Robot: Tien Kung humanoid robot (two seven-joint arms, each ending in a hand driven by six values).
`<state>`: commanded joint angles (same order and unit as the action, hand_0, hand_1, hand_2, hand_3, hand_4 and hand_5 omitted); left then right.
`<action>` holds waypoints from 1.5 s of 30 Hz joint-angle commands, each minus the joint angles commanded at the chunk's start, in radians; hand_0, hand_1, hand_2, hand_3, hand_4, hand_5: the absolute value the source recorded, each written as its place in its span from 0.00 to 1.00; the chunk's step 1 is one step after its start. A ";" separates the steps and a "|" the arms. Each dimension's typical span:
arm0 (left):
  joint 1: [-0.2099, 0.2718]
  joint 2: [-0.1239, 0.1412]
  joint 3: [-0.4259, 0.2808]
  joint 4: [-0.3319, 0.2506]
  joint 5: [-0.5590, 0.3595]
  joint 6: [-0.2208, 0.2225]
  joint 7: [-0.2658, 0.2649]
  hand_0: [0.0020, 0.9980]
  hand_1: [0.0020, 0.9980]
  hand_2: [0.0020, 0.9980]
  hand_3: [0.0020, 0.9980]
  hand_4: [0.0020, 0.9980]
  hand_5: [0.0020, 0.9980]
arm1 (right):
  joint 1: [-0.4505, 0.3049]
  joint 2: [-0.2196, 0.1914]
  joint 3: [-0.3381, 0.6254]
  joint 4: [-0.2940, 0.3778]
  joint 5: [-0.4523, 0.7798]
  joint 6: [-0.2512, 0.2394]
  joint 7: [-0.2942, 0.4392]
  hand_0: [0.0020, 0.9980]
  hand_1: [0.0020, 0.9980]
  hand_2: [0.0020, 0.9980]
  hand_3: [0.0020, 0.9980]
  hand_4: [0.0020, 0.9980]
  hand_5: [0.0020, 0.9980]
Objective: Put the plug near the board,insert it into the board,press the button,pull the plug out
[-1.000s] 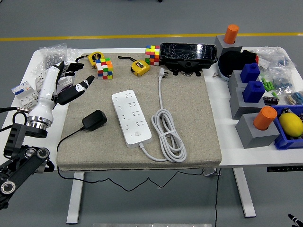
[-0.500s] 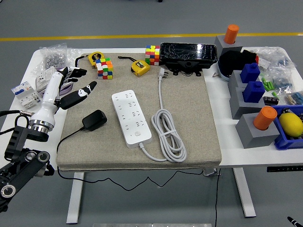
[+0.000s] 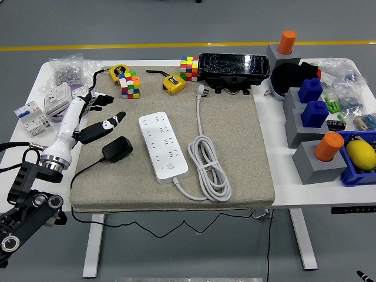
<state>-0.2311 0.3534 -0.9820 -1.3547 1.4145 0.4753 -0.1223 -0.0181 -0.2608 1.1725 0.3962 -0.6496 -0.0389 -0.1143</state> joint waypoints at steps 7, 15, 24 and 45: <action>0.008 0.006 0.000 -0.003 0.002 -0.007 0.007 0.63 0.69 0.67 0.62 0.87 0.43 | -0.005 0.008 0.004 -0.010 0.002 -0.002 0.001 0.57 0.66 0.68 0.61 0.98 0.50; 0.015 0.015 0.011 -0.004 0.003 -0.012 0.013 0.63 0.69 0.67 0.63 0.87 0.43 | -0.004 0.005 -0.018 -0.028 0.017 -0.003 -0.001 0.57 0.66 0.68 0.60 0.98 0.50; 0.006 0.023 0.028 -0.008 0.007 -0.015 0.016 0.63 0.69 0.68 0.63 0.87 0.43 | 0.014 -0.003 -0.053 -0.031 0.030 -0.003 -0.003 0.57 0.66 0.68 0.61 0.98 0.50; -0.111 0.031 0.017 -0.029 0.015 -0.022 0.012 0.64 0.69 0.68 0.63 0.87 0.43 | 0.088 -0.043 -0.135 -0.013 0.046 0.007 -0.006 0.57 0.67 0.68 0.61 0.98 0.50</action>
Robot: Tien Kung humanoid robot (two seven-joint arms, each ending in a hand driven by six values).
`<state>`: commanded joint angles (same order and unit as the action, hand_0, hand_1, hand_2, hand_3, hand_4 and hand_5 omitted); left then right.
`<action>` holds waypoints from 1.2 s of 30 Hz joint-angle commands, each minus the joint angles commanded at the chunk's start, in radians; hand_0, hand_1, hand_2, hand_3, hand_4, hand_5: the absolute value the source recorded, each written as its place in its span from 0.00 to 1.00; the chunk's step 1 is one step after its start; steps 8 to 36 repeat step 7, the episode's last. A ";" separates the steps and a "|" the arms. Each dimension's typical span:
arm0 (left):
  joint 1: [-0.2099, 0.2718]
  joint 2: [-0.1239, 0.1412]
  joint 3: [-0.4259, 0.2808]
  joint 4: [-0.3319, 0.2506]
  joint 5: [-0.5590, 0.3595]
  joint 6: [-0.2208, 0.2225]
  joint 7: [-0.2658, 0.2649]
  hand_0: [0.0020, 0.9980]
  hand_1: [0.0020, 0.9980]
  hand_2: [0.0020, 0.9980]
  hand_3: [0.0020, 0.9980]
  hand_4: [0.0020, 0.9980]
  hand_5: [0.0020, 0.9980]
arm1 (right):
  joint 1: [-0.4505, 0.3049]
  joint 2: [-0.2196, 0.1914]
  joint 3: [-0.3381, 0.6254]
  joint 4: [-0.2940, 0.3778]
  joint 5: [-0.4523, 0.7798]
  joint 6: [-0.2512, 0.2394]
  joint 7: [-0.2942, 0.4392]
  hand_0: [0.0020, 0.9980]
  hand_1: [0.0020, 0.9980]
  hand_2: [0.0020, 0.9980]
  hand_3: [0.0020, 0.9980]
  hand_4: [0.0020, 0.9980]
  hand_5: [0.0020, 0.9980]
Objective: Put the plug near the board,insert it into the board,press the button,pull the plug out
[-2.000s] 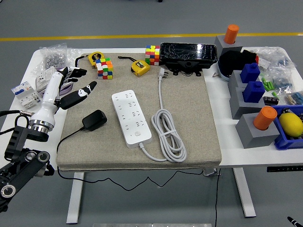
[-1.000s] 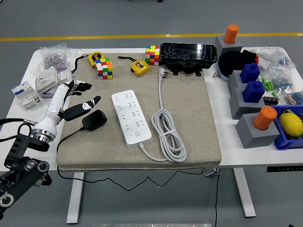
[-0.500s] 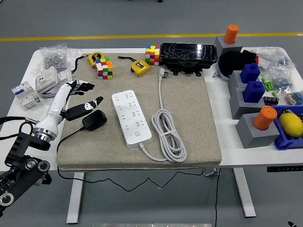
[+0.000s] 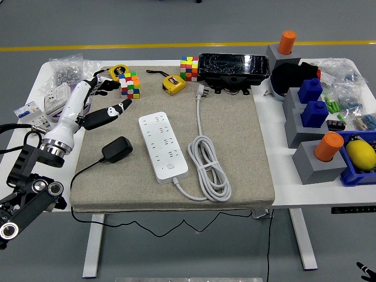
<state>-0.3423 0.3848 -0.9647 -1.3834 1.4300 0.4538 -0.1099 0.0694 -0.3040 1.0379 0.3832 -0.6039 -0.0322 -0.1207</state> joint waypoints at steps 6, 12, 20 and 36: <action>-0.018 0.009 -0.006 -0.001 0.010 -0.003 0.003 0.64 0.69 0.68 0.63 0.87 0.43 | 0.014 -0.013 0.001 0.016 -0.007 0.000 0.001 0.57 0.66 0.68 0.60 0.98 0.50; -0.018 0.010 -0.006 -0.001 0.012 -0.003 0.004 0.64 0.69 0.68 0.63 0.87 0.43 | 0.015 -0.014 0.001 0.017 -0.007 0.001 0.001 0.57 0.66 0.68 0.60 0.98 0.50; -0.018 0.010 -0.006 -0.001 0.012 -0.003 0.004 0.64 0.69 0.68 0.63 0.87 0.43 | 0.015 -0.014 0.001 0.017 -0.007 0.001 0.001 0.57 0.66 0.68 0.60 0.98 0.50; -0.018 0.010 -0.006 -0.001 0.012 -0.003 0.004 0.64 0.69 0.68 0.63 0.87 0.43 | 0.015 -0.014 0.001 0.017 -0.007 0.001 0.001 0.57 0.66 0.68 0.60 0.98 0.50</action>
